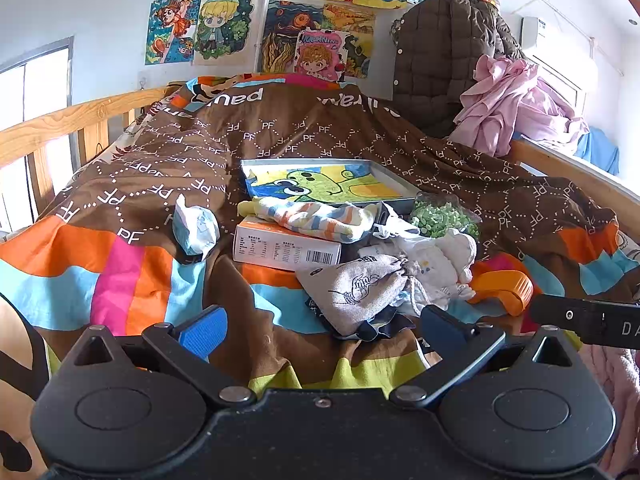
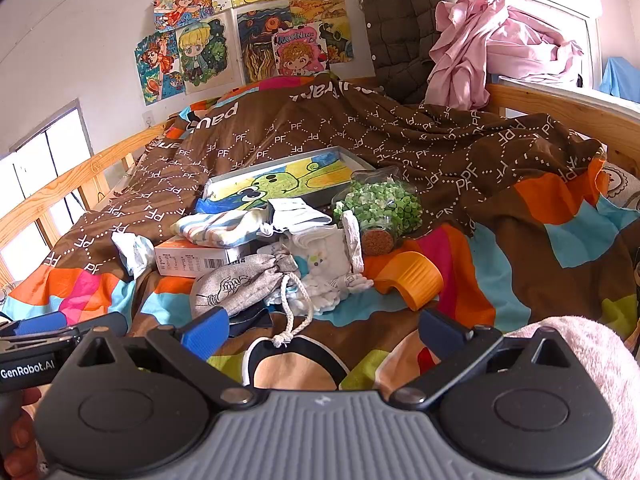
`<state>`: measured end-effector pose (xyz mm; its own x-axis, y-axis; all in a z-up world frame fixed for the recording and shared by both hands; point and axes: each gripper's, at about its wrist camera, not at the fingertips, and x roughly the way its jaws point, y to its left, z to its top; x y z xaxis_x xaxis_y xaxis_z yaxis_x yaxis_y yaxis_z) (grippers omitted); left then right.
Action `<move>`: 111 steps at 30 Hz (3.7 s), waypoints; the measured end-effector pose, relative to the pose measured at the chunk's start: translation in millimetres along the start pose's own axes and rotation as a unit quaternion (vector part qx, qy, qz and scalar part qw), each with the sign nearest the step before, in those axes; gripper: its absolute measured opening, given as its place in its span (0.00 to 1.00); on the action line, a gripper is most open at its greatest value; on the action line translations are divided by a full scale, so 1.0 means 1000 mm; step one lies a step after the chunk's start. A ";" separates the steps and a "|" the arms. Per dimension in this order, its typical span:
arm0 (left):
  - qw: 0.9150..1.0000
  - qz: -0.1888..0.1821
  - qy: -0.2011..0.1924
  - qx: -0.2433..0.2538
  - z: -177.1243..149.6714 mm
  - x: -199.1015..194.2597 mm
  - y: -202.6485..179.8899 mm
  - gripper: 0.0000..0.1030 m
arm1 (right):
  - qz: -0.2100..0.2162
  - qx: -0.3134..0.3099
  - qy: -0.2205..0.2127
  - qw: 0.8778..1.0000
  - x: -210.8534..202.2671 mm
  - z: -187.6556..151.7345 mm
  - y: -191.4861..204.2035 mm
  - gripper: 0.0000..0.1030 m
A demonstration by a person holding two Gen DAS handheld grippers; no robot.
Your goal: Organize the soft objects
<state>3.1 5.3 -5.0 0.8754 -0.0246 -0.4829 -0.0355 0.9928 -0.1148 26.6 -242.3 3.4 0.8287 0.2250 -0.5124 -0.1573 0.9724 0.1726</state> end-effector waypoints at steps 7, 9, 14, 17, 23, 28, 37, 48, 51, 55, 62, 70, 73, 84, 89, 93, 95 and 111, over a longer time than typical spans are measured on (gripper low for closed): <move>1.000 0.000 0.000 0.000 0.000 0.000 -0.001 0.99 | 0.000 0.000 0.000 1.000 0.000 0.000 -0.001 1.00; 1.000 0.000 0.000 0.000 0.000 0.000 -0.001 0.99 | 0.000 0.001 0.000 1.000 0.000 0.000 0.000 1.00; 1.000 0.000 0.000 0.000 0.000 0.000 -0.001 0.99 | 0.000 0.001 0.000 1.000 0.000 0.000 0.000 1.00; 1.000 0.000 0.000 0.000 0.000 0.000 -0.001 0.99 | 0.000 0.001 0.000 1.000 0.000 0.000 0.000 1.00; 1.000 0.001 -0.001 0.001 0.000 0.000 -0.002 0.99 | 0.000 0.001 0.001 1.000 0.000 -0.001 0.000 1.00; 1.000 -0.001 -0.004 0.004 -0.001 -0.001 0.000 0.99 | -0.002 -0.001 0.000 1.000 0.000 -0.001 0.000 1.00; 1.000 -0.002 0.001 0.010 -0.006 0.001 0.002 0.99 | -0.004 -0.011 0.004 1.000 0.002 -0.006 0.006 1.00; 1.000 0.001 0.003 0.006 -0.006 0.003 0.003 0.99 | -0.007 -0.016 0.014 1.000 0.003 -0.004 0.007 1.00; 1.000 0.001 0.001 0.009 -0.006 0.004 0.002 0.99 | -0.008 -0.016 0.015 1.000 0.004 -0.004 0.007 1.00; 1.000 0.001 0.001 0.009 -0.006 0.004 0.002 0.99 | -0.008 -0.018 0.017 1.000 0.004 -0.004 0.007 1.00; 1.000 0.002 -0.002 0.012 -0.005 0.004 0.001 0.99 | -0.009 -0.023 0.022 0.999 0.004 -0.003 0.007 1.00; 1.000 -0.003 0.000 0.026 -0.002 0.013 -0.003 0.99 | 0.002 -0.015 0.051 0.999 0.015 0.008 0.005 1.00; 0.999 -0.007 0.000 0.041 0.002 0.022 -0.006 0.99 | 0.014 -0.009 0.051 0.999 0.023 0.018 0.001 1.00; 0.996 -0.032 0.019 0.080 0.018 0.080 -0.009 0.99 | 0.054 0.046 0.062 0.996 0.082 0.058 -0.027 1.00; 0.996 -0.050 0.021 0.075 0.026 0.107 -0.009 0.99 | 0.071 0.047 0.079 0.993 0.118 0.070 -0.036 1.00; 0.996 -0.054 0.027 0.067 0.027 0.130 -0.010 0.99 | 0.063 -0.006 0.058 0.996 0.140 0.078 -0.034 1.00; 0.997 -0.049 0.037 0.052 0.026 0.141 -0.008 0.99 | 0.061 -0.015 0.053 0.997 0.151 0.078 -0.034 1.00; 0.995 -0.055 0.078 -0.025 0.022 0.191 0.007 0.87 | 0.076 -0.010 0.071 0.995 0.204 0.069 -0.044 0.84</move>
<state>180.9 10.0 -79.3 0.7901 -0.1538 -0.5933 0.0284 0.9761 -0.2153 239.6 -243.6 -50.4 0.7102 0.3742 -0.5963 -0.2868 0.9273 0.2404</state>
